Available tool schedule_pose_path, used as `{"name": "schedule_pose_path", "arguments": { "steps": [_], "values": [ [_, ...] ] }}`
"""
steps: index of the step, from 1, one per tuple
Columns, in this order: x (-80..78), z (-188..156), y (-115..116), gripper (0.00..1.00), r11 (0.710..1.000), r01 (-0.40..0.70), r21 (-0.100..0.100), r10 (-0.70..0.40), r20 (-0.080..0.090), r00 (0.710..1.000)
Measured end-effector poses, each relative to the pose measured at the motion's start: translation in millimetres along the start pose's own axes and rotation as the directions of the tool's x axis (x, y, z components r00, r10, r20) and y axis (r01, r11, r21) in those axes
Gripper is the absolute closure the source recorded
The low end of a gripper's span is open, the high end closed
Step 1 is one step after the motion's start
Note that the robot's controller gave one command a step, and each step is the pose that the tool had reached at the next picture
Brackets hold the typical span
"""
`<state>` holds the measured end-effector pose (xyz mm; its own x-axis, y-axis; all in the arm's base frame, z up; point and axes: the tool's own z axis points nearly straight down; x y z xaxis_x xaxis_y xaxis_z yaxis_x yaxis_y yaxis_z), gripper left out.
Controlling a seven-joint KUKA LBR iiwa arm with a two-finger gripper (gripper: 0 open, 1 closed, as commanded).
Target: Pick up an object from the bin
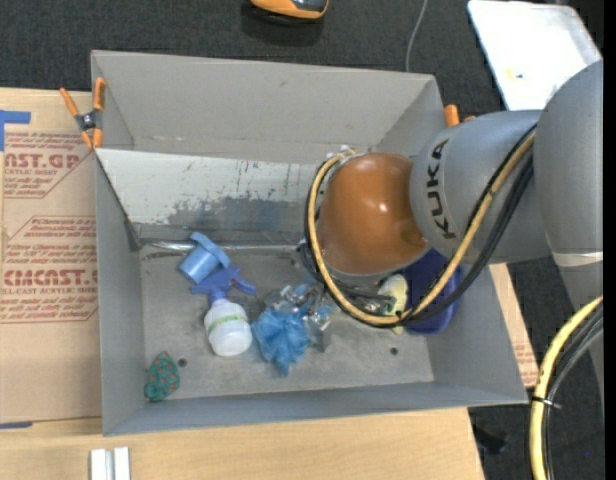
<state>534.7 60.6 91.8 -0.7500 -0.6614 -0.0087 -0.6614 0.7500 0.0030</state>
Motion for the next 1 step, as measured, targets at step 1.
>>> {"name": "schedule_pose_path", "arguments": {
  "steps": [1],
  "values": [
    [-23.3, 21.0, 26.7, 1.0, 0.98, 0.199, 0.002, -0.199, 0.004, 0.98]
  ]
}}
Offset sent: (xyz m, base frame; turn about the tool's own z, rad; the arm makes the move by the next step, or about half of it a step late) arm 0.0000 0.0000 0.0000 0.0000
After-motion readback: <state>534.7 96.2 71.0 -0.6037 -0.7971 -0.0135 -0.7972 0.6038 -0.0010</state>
